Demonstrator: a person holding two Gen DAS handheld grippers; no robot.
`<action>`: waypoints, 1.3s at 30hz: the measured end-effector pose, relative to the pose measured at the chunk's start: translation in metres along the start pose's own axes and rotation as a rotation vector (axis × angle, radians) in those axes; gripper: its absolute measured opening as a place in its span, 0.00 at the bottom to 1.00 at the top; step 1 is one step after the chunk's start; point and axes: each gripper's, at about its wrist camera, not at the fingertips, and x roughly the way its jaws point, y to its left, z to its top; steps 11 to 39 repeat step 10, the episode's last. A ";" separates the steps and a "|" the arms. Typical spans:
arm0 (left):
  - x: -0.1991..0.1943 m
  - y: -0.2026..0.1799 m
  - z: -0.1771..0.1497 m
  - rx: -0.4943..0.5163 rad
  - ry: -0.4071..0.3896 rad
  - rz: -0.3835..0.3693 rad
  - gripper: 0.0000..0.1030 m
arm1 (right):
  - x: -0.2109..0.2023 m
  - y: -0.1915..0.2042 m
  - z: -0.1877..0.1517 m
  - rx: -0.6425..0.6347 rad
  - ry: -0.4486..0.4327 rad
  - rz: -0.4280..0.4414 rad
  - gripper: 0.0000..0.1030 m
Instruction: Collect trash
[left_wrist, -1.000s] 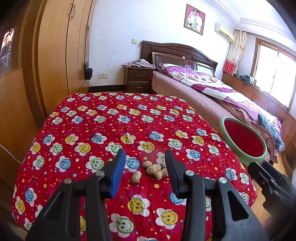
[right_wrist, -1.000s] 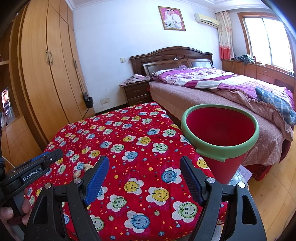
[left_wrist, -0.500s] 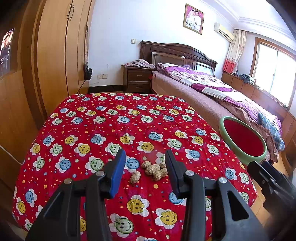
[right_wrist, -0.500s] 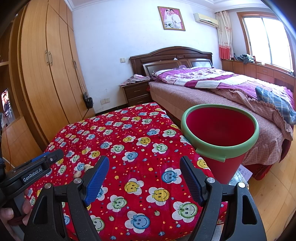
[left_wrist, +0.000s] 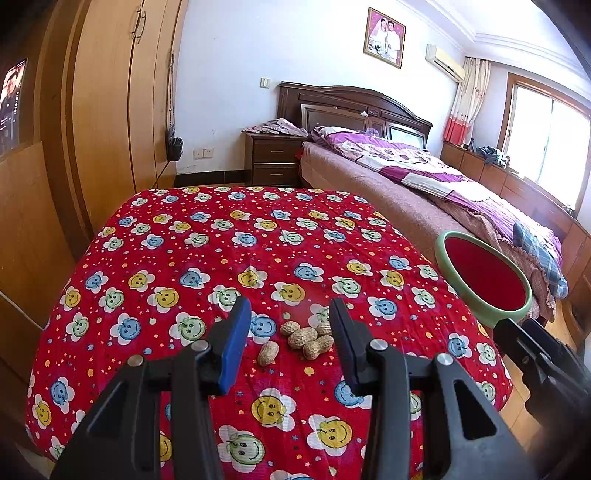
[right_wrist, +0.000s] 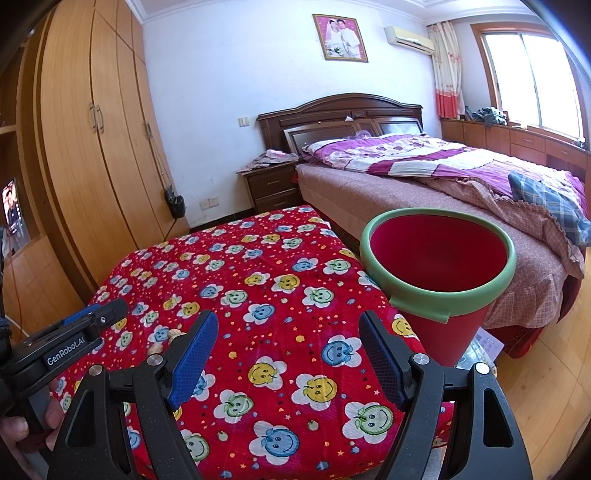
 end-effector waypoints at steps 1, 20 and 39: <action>0.000 0.000 0.000 0.000 0.000 0.000 0.43 | 0.000 0.000 0.000 0.000 0.000 0.000 0.77; 0.000 0.000 0.000 0.008 0.013 -0.007 0.43 | 0.000 0.000 0.000 0.000 0.000 0.000 0.77; 0.000 0.000 0.000 0.008 0.013 -0.007 0.43 | 0.000 0.000 0.000 0.000 0.000 0.000 0.77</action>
